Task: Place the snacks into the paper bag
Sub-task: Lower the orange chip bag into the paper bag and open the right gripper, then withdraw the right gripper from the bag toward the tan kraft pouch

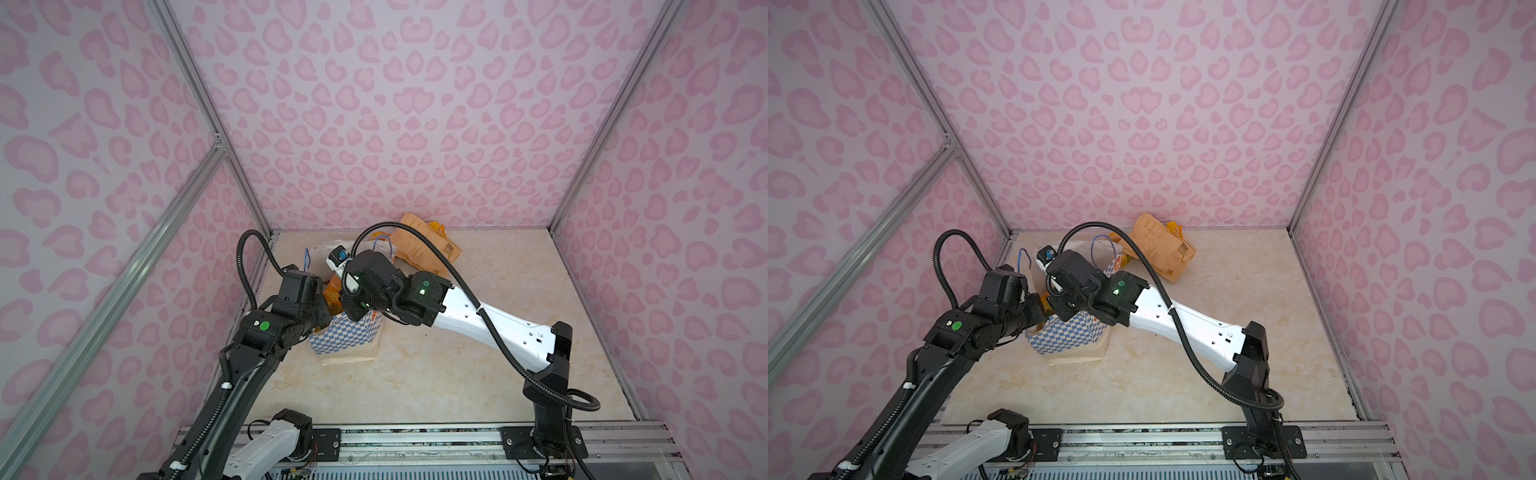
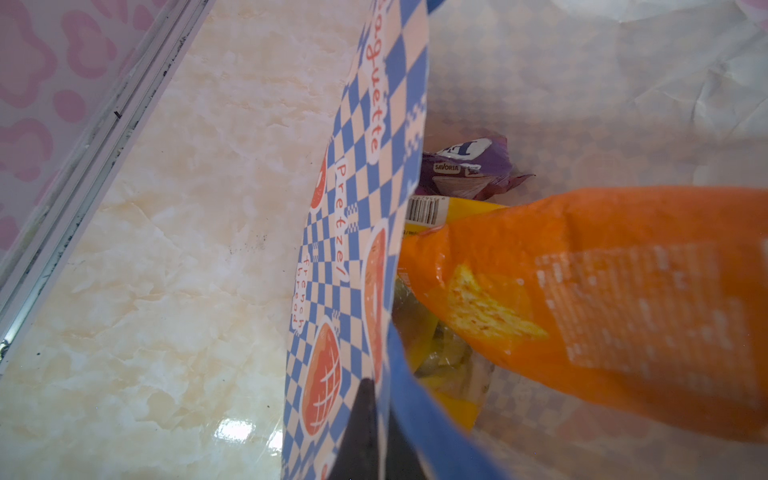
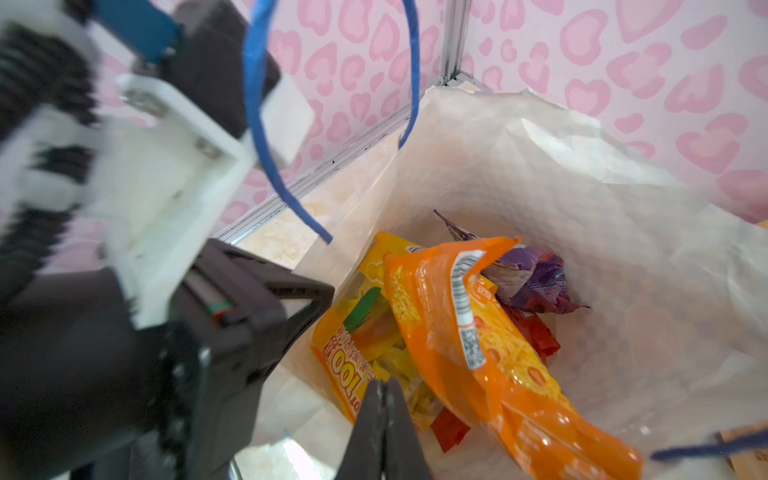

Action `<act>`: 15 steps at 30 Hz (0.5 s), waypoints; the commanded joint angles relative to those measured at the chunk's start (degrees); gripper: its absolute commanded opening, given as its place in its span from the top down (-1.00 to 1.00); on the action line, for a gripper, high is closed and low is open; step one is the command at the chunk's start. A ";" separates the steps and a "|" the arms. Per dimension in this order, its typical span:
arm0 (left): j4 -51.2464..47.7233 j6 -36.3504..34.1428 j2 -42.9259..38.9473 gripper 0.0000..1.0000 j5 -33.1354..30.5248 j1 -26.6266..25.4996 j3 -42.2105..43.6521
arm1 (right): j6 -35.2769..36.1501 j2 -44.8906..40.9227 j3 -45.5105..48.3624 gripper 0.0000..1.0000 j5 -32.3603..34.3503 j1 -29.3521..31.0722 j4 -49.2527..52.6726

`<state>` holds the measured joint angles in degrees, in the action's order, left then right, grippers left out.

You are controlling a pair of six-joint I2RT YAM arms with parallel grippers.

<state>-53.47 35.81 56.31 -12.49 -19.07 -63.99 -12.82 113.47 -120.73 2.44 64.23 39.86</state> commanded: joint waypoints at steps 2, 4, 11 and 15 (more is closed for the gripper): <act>0.83 -0.39 -0.70 0.91 -0.80 0.09 -0.36 | -0.21 4.48 -4.17 0.90 -1.28 -2.47 2.50; 0.61 -0.39 -0.94 0.91 -0.95 0.13 -0.20 | 0.31 6.76 -6.41 0.90 0.11 -3.30 2.84; 0.50 -0.30 -1.10 0.90 -0.69 0.11 -0.43 | -3.65 23.39 -30.58 0.88 -2.55 -10.84 12.13; 0.21 -0.73 -1.11 0.90 -1.47 0.15 -0.96 | -3.19 27.03 -37.40 0.66 -4.23 -11.66 15.05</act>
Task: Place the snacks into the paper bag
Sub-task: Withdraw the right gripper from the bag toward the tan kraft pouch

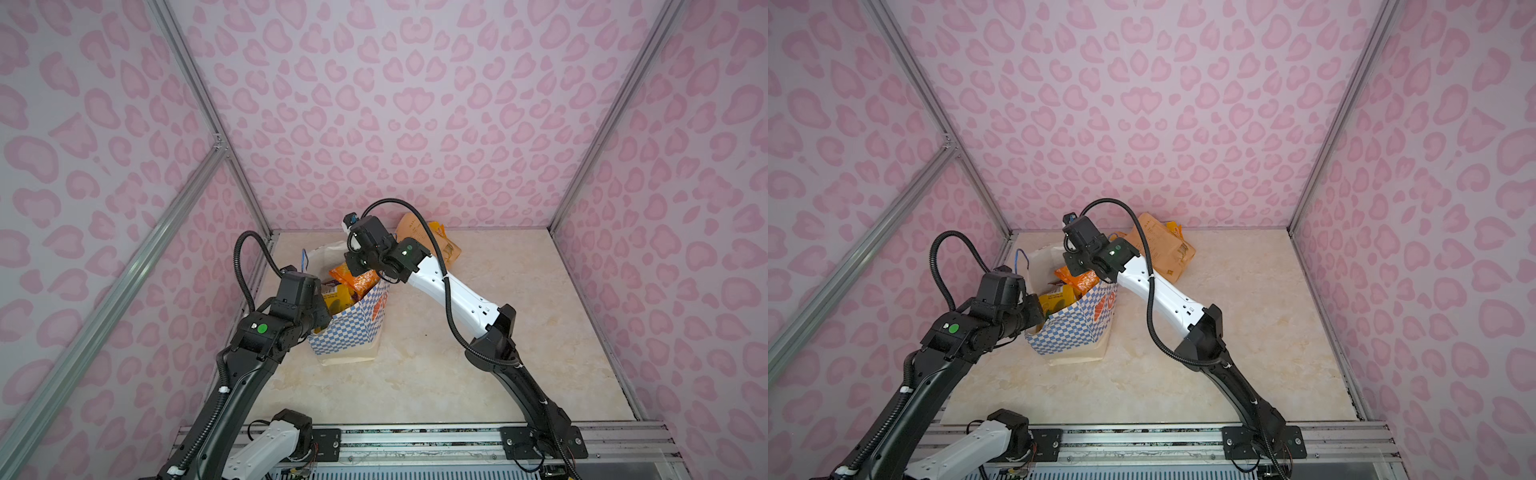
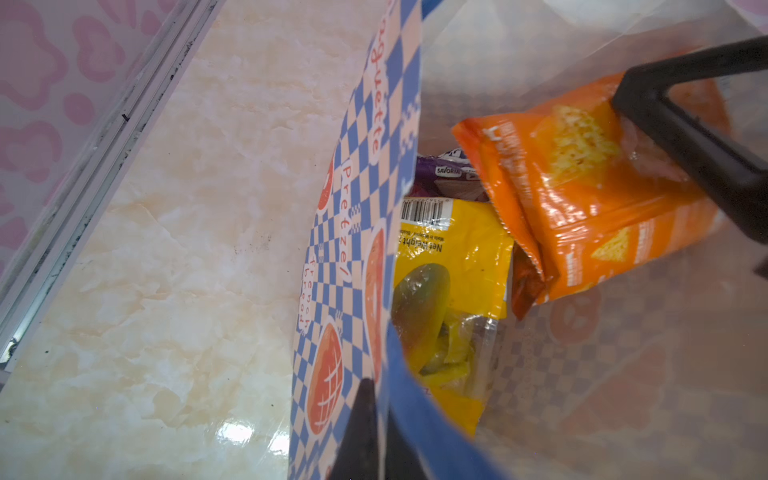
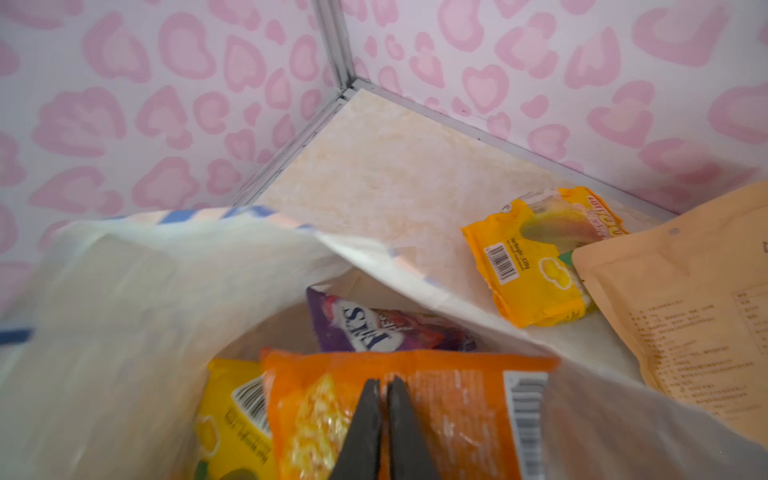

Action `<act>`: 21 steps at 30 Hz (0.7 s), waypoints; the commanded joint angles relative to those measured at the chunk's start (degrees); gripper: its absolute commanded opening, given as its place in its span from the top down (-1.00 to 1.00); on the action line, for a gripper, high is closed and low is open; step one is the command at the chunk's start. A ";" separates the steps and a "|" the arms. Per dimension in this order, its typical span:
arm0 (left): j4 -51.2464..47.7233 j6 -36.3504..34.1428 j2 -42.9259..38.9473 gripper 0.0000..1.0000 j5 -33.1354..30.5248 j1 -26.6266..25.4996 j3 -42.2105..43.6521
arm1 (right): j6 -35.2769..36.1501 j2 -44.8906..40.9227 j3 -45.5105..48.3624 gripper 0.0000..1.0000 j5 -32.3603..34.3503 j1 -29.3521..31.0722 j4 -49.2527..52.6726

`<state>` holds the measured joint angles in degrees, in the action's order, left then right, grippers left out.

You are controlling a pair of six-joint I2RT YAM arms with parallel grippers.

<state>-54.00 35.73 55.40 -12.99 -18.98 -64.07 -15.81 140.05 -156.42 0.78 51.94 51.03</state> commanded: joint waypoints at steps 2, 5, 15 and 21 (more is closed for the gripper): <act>0.98 -0.83 0.19 0.90 -1.15 0.08 -0.88 | 0.69 -2.33 0.24 0.48 -2.75 1.00 2.29; 1.41 -0.92 1.43 0.90 -1.07 0.09 -0.79 | 2.94 -9.82 7.13 0.08 -1.32 2.27 -1.50; 2.02 -2.66 5.42 0.90 -2.51 1.45 -3.19 | 7.11 -34.69 31.60 -0.77 12.05 4.63 -10.17; 2.36 -3.95 5.77 0.89 0.17 4.28 -3.92 | 0.11 -46.73 54.53 -0.94 5.05 -8.49 -18.35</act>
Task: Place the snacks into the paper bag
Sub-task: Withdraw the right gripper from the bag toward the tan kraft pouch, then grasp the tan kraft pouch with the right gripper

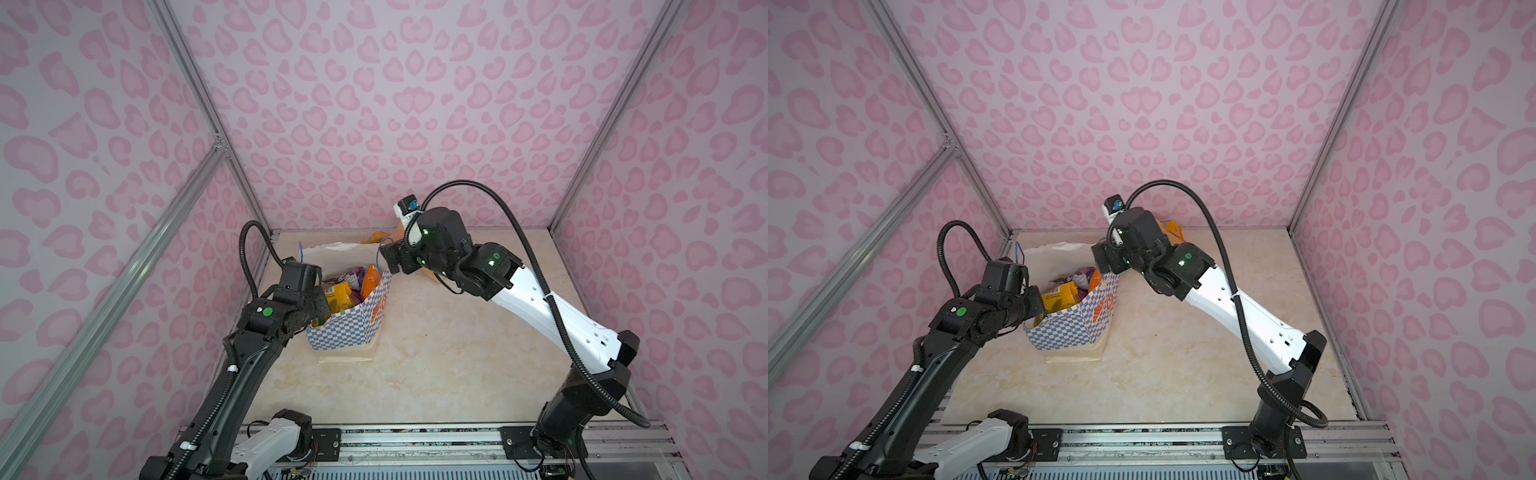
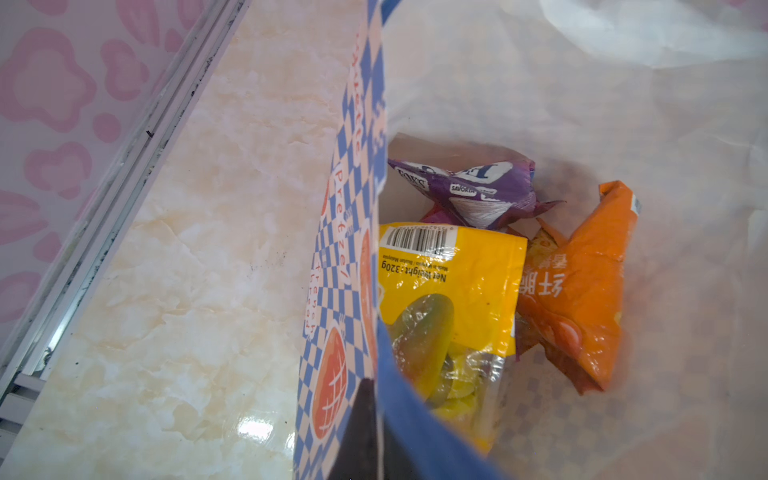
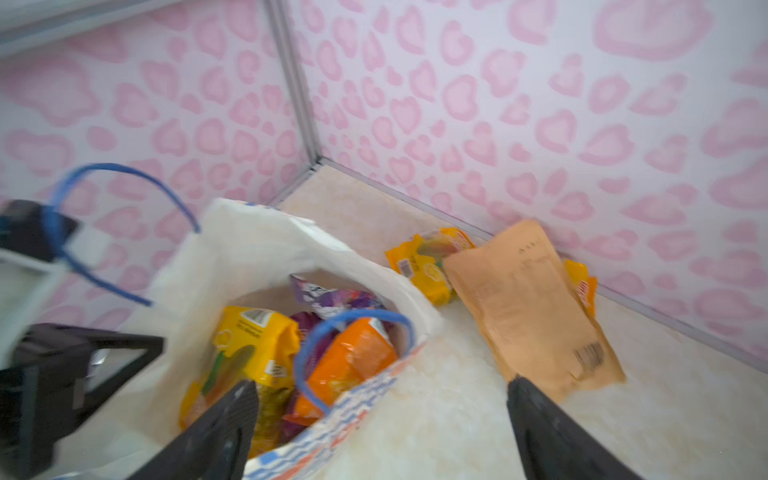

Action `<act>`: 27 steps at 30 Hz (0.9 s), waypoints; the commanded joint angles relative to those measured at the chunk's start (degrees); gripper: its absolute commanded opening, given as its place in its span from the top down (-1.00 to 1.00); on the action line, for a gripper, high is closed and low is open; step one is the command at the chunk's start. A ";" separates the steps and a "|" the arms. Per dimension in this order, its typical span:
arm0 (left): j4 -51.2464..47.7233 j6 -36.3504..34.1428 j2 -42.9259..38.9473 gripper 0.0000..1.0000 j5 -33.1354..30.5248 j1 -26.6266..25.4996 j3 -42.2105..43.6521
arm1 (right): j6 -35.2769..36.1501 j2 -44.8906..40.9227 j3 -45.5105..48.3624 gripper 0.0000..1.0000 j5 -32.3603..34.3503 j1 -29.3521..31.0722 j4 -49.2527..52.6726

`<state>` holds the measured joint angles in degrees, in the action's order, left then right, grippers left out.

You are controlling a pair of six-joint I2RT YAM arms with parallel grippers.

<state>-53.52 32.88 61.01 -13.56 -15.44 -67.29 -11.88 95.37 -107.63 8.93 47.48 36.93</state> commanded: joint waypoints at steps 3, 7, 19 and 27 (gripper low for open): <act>2.10 -1.36 0.42 0.89 3.65 1.51 -0.74 | -7.39 -5.76 17.39 -0.96 -8.67 -12.07 -11.16; 2.07 -1.59 0.11 0.89 4.55 2.09 -0.35 | -10.41 -4.51 27.01 -0.96 -14.68 -23.21 -19.02; 1.09 -1.24 0.42 0.90 6.52 2.18 -0.37 | -11.21 26.23 9.15 -0.96 -33.86 -38.71 -28.15; 1.04 -1.33 0.86 0.90 7.05 2.23 -0.66 | -8.33 46.28 -15.25 -0.96 -44.20 -38.97 -13.70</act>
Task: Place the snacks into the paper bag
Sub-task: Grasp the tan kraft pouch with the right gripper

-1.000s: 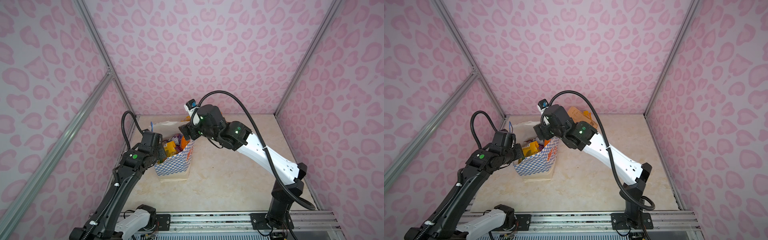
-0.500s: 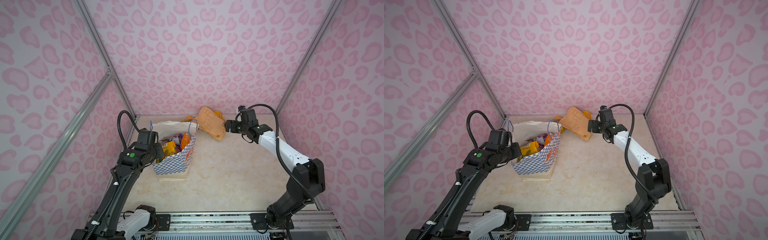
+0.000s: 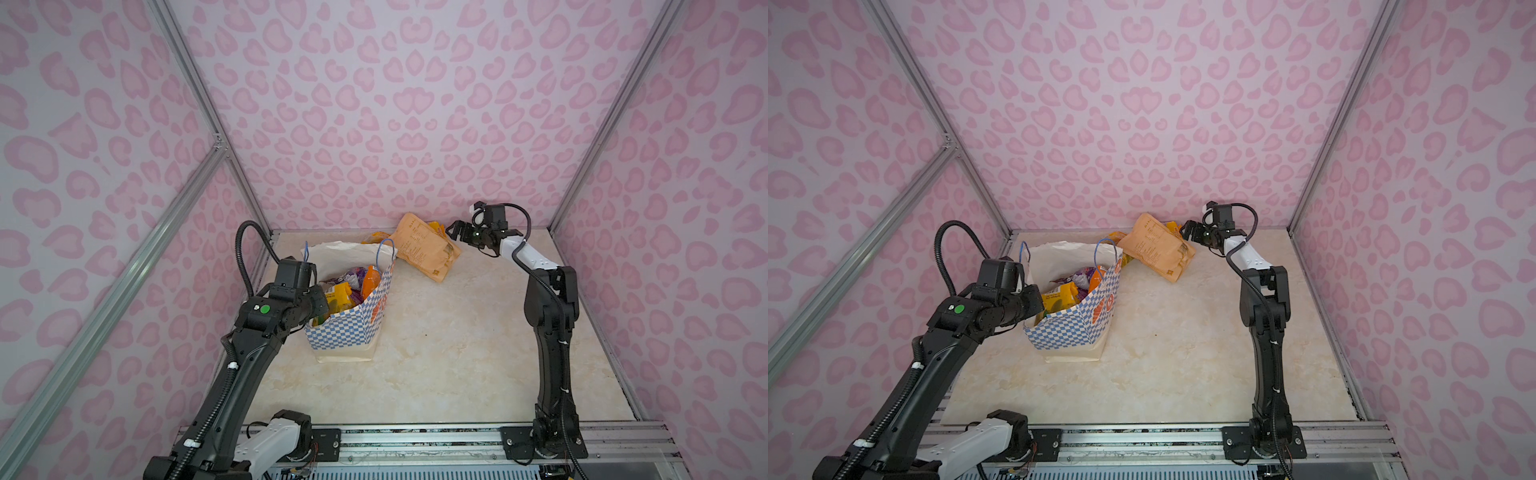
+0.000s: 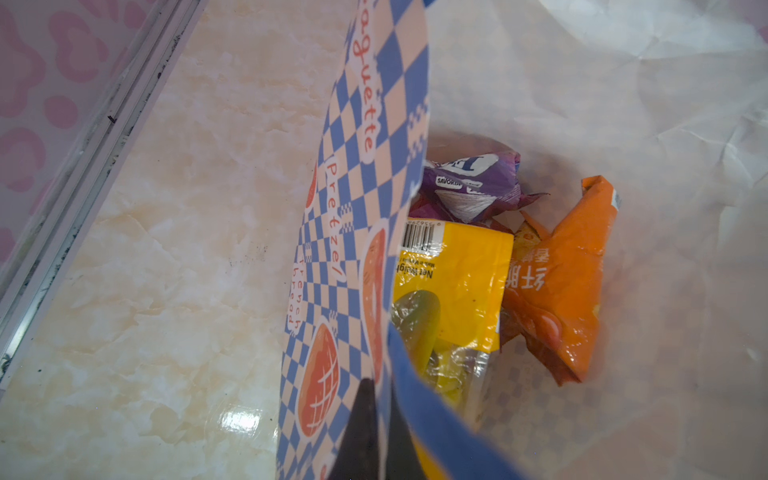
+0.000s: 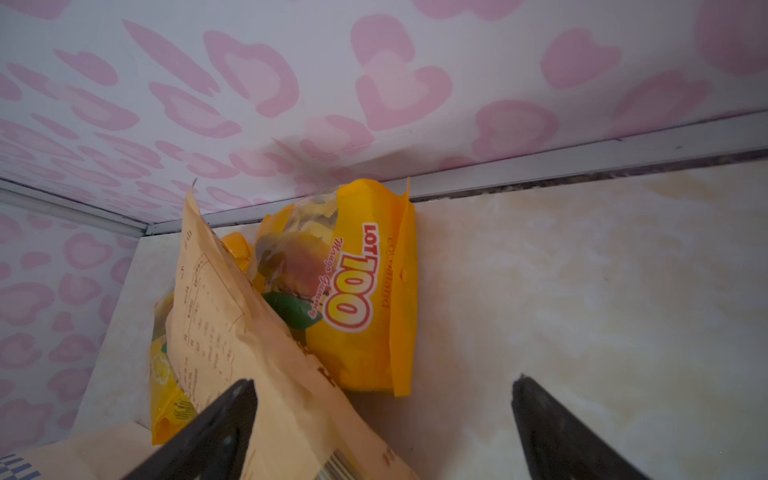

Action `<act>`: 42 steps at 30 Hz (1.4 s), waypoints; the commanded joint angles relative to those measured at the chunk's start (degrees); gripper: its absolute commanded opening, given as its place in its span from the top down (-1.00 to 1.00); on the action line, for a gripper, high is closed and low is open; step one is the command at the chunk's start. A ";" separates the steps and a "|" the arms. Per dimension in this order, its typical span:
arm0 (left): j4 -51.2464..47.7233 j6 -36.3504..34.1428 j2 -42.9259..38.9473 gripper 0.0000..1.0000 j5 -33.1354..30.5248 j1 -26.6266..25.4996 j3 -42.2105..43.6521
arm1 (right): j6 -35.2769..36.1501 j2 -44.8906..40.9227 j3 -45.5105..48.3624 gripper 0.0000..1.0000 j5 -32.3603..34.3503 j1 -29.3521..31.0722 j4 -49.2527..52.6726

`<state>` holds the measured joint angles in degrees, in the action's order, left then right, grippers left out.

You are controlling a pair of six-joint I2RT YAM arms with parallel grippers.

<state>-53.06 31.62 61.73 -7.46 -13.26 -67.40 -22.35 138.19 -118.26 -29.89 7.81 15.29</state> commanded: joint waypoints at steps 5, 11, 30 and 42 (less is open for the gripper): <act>0.74 -0.01 0.49 0.90 0.89 0.05 -0.12 | 5.00 3.54 -3.12 -0.96 -8.53 3.81 10.84; 0.60 -0.33 -0.46 0.90 -0.99 0.01 0.60 | 1.06 -11.10 18.94 -0.96 -9.45 8.40 1.45; 1.95 0.38 -0.83 0.90 -0.70 0.04 2.97 | -6.54 -27.90 45.80 -0.96 1.22 14.94 -6.43; 1.47 0.38 -0.98 0.90 -0.76 0.00 2.62 | -18.43 -21.01 44.22 -0.62 -4.58 16.26 -20.62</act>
<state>-50.85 31.64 61.04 -7.94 -13.30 -64.69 -36.21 116.16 -73.71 -33.04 23.66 0.40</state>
